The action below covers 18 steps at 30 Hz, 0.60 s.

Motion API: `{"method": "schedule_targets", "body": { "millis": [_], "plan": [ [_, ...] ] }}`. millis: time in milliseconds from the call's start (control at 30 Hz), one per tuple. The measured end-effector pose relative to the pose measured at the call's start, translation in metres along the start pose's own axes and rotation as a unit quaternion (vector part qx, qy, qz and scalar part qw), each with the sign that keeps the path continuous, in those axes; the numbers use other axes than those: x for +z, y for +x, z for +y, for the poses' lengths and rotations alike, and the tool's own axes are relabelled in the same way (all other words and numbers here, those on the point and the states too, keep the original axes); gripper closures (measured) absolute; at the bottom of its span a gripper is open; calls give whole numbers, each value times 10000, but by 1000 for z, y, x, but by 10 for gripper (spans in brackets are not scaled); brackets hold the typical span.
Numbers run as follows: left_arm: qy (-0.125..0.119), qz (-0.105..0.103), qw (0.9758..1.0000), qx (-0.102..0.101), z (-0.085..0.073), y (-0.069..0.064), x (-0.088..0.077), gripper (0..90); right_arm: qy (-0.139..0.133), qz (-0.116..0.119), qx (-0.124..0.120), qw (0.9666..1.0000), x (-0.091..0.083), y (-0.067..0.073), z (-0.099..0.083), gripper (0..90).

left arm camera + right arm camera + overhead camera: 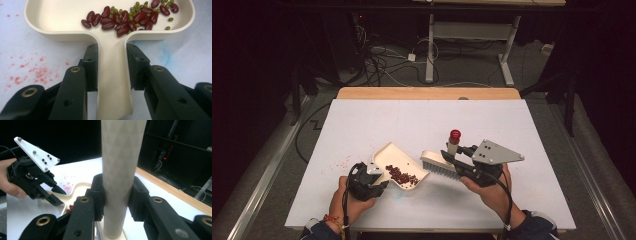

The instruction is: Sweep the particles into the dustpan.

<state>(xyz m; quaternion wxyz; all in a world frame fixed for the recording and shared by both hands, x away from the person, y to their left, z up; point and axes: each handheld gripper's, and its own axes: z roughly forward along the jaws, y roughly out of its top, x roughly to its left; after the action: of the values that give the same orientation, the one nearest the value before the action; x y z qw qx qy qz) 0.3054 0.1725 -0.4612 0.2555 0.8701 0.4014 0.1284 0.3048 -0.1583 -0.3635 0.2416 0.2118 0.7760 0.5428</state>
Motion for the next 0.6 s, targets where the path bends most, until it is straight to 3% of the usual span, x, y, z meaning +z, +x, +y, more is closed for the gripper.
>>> {"method": "schedule_targets", "body": {
  "millis": [333, 467, 600],
  "plan": [
    [-19, 71, 9999, -101, -6, 8, -3, 639, 182, -86, 85, 9998, -34, -23, -11, 704],
    [-40, 80, 9998, -201, -11, 15, -4, 639, 318, -43, 139, 9994, -47, -31, -18, 704],
    [-36, 193, 9993, -316, -13, 20, 0, 639, 491, 151, 168, 9985, -60, -41, -28, 704]
  ]
}}
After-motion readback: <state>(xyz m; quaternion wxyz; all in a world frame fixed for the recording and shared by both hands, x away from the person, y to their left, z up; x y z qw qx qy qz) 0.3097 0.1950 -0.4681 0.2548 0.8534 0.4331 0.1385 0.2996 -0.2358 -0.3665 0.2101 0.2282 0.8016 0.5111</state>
